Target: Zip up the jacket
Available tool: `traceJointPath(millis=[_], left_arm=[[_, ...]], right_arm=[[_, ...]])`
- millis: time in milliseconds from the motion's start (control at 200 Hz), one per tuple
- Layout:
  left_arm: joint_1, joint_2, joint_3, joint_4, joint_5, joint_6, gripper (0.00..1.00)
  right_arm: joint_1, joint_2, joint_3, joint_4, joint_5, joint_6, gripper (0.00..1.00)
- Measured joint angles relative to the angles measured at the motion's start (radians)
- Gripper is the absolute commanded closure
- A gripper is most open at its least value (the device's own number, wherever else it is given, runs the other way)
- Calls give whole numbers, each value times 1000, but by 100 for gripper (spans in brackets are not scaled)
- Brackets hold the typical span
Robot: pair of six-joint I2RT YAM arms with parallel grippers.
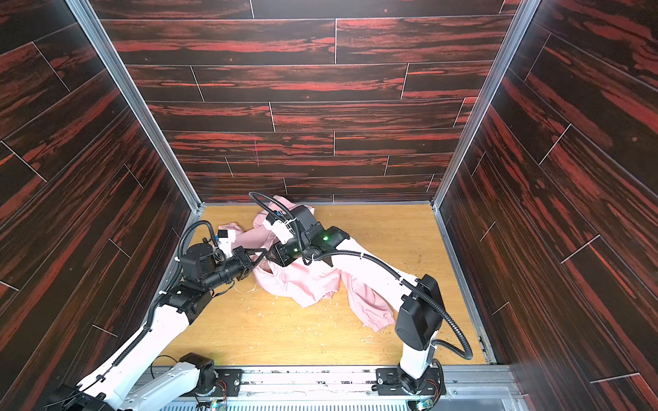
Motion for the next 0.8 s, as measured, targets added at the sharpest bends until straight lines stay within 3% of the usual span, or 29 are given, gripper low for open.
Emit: traceJointPath(millis=[331,621,766,802], left_arm=[[0,-2,0,0,6,-1,100],[0,-12,0,0,10,-5,100],[1,-13,0,0,13,-10,100],[2,-13,0,0,14,-11,93]], right_arm=[[0,0,0,3,16,3,81],[0,0,0,3,17,5,100],[0,0,0,4,17,7,100],[0,0,0,4,17,7,100]])
